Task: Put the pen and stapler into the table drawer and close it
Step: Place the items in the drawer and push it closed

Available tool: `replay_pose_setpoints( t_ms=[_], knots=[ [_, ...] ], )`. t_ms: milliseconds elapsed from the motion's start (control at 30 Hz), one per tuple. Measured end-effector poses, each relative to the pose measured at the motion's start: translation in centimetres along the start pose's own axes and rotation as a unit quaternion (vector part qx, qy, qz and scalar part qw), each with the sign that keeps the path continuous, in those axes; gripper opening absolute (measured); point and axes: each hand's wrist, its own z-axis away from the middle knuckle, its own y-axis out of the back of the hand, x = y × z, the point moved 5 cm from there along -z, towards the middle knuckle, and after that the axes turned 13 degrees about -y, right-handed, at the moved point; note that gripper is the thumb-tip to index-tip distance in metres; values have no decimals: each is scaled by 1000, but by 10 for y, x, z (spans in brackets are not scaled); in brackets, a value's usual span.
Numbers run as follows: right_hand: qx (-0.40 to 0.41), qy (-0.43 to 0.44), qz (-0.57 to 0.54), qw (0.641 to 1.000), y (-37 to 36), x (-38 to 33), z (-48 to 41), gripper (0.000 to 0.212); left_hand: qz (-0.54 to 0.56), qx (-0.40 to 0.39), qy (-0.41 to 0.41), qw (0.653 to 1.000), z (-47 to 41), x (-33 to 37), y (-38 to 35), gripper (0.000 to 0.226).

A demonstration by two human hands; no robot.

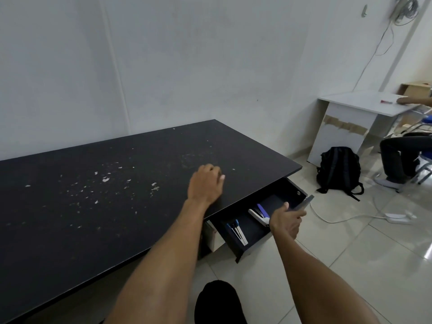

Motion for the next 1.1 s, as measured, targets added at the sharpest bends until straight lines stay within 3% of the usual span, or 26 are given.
replay_pose_setpoints(
  t_ms=[167, 467, 833, 1100],
  knots=[
    [-47, -167, -67, 983, -11, 16, 1, 62, -38, -63, 121, 990, 28, -45, -1, 52],
    [-64, -181, -89, 977, -11, 17, 2, 61, -23, -108, 161, 981, 42, -53, -11, 56],
    [-108, -229, -180, 950, -1, 18, 5, 29, -30, -110, 170, 979, 38, -51, -14, 56],
    [-128, -216, -218, 943, -19, 14, -17, 26, -34, -110, 172, 978, 36, -52, -16, 57]
  ],
)
